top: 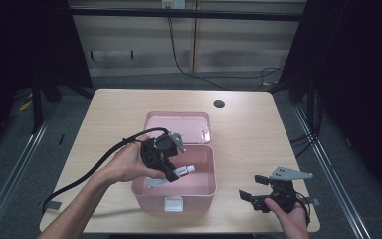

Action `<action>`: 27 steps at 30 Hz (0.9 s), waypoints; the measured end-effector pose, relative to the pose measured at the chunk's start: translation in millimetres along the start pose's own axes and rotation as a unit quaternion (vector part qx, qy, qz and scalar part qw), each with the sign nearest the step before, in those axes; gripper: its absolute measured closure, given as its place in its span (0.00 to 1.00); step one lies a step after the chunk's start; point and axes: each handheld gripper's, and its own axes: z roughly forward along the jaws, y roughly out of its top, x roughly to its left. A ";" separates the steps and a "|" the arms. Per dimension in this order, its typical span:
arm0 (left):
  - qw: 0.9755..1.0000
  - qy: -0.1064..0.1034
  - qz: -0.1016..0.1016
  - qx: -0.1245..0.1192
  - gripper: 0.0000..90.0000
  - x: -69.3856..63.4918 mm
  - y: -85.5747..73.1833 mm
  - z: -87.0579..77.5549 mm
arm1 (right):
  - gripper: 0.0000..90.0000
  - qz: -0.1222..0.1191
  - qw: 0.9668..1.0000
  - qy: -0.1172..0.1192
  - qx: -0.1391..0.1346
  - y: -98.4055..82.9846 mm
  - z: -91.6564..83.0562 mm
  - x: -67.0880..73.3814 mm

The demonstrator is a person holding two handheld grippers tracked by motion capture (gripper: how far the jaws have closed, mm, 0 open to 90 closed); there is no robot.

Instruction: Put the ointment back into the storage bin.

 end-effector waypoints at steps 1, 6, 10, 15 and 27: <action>1.000 -0.001 0.009 0.006 0.79 0.0 0.9 2.0 | 0.16 0.000 1.000 0.000 0.001 0.0 0.1 0.0; 1.000 0.000 0.012 0.019 0.79 0.1 3.7 16.4 | 0.16 0.000 1.000 0.001 0.001 -0.1 0.0 0.5; 1.000 0.003 -0.002 0.024 0.79 3.8 6.4 23.5 | 0.16 0.000 1.000 0.000 0.000 -0.1 -0.2 0.3; 1.000 -0.005 0.001 0.030 0.79 6.6 7.5 33.9 | 0.16 0.000 1.000 0.000 0.000 -0.1 -0.3 0.3; 0.998 -0.024 0.003 0.052 0.79 9.7 9.5 55.6 | 0.16 0.000 1.000 0.001 0.000 -0.2 -0.2 0.2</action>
